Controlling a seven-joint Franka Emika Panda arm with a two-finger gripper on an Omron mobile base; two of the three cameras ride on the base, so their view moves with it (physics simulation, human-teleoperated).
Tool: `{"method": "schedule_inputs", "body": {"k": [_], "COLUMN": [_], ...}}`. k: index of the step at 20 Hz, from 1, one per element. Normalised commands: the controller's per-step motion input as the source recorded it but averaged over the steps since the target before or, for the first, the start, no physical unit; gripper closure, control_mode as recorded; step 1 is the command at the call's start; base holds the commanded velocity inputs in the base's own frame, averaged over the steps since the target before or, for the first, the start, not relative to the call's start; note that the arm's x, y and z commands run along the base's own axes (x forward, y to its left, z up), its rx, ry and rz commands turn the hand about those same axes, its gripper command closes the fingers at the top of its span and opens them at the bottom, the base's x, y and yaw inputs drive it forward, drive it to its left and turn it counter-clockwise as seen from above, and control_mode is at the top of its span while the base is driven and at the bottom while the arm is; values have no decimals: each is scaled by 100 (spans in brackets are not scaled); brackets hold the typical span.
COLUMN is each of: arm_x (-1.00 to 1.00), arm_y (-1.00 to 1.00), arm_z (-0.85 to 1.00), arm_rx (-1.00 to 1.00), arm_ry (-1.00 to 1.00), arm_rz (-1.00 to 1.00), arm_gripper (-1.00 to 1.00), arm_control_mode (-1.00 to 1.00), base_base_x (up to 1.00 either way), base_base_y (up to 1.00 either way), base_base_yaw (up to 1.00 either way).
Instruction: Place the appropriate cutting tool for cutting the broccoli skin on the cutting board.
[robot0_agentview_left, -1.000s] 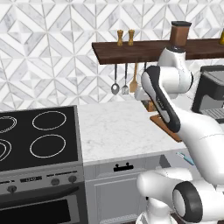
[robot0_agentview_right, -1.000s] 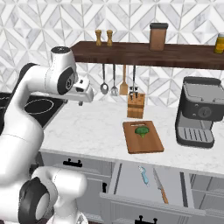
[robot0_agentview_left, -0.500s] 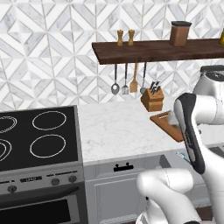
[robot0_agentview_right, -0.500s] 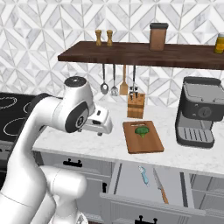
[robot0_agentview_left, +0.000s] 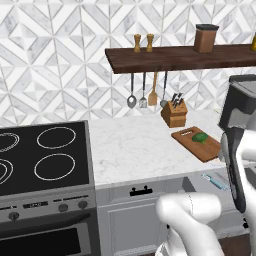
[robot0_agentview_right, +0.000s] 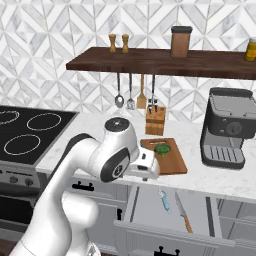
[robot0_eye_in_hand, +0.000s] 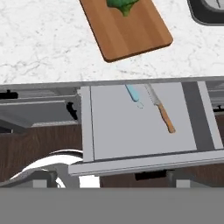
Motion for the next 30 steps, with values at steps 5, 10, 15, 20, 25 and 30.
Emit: {"method": "schedule_inputs", "body": {"k": [5,10,15,20,25,30], "arm_x": [-15,0,21,54,50,20], "arm_y": [-100,-86,-38,-9,0,0], "arm_z": [-15,-48,-69,-74,-86,-76], "arm_rx": [13,18,16,2,0,0], "arm_ry": [22,12,4,8,19,8], "arm_rz": [-3,0,0,0,0,0], "arm_gripper": [-100,-100,-100,-100,-100,-100], "arm_control_mode": [-100,-100,-100,-100,-100,-100], "base_base_x": [0,0,0,0,0,0], "base_base_y": [0,0,0,0,0,0], "base_base_yaw": [0,0,0,0,0,0]}}
